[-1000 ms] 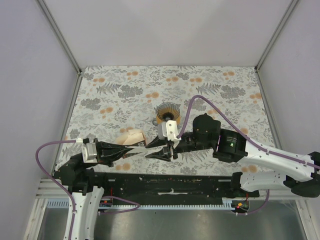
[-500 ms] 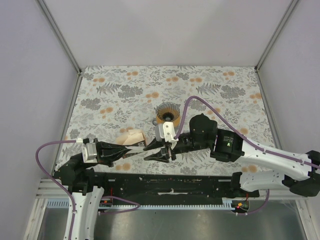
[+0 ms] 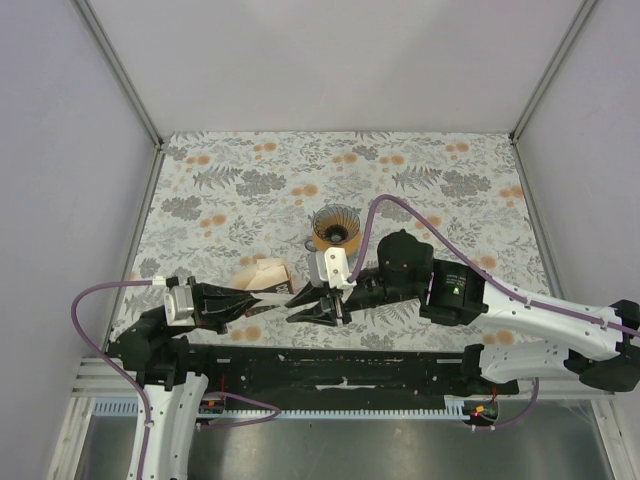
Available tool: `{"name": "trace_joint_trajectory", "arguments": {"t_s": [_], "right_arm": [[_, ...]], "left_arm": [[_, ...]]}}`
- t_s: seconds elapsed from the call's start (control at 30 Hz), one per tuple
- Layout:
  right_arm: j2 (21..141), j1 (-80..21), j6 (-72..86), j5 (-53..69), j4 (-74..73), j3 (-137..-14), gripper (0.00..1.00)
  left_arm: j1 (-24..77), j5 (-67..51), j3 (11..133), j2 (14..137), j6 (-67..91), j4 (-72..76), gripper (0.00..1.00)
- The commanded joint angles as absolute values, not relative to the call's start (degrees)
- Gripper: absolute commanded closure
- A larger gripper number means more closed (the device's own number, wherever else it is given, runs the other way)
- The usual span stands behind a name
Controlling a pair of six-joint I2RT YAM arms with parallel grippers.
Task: Place the coffee filter in the dripper
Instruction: Adjust the coffee filter.
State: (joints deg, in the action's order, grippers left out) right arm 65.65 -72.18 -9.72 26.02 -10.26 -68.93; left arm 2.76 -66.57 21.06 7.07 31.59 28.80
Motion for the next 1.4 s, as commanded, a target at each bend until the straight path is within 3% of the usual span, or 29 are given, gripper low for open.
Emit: {"name": "trace_joint_trajectory", "arguments": {"t_s": [0.0, 1.37], "right_arm": [[65.1, -72.8, -10.5, 25.1, -8.8, -70.9, 0.69], [67.4, -72.9, -10.8, 11.9, -8.3, -72.7, 0.57]], "left_arm": [[2.8, -67.2, 22.7, 7.1, 29.4, 28.4, 0.98], [2.8, -67.7, 23.2, 6.9, 28.7, 27.6, 0.98]]}}
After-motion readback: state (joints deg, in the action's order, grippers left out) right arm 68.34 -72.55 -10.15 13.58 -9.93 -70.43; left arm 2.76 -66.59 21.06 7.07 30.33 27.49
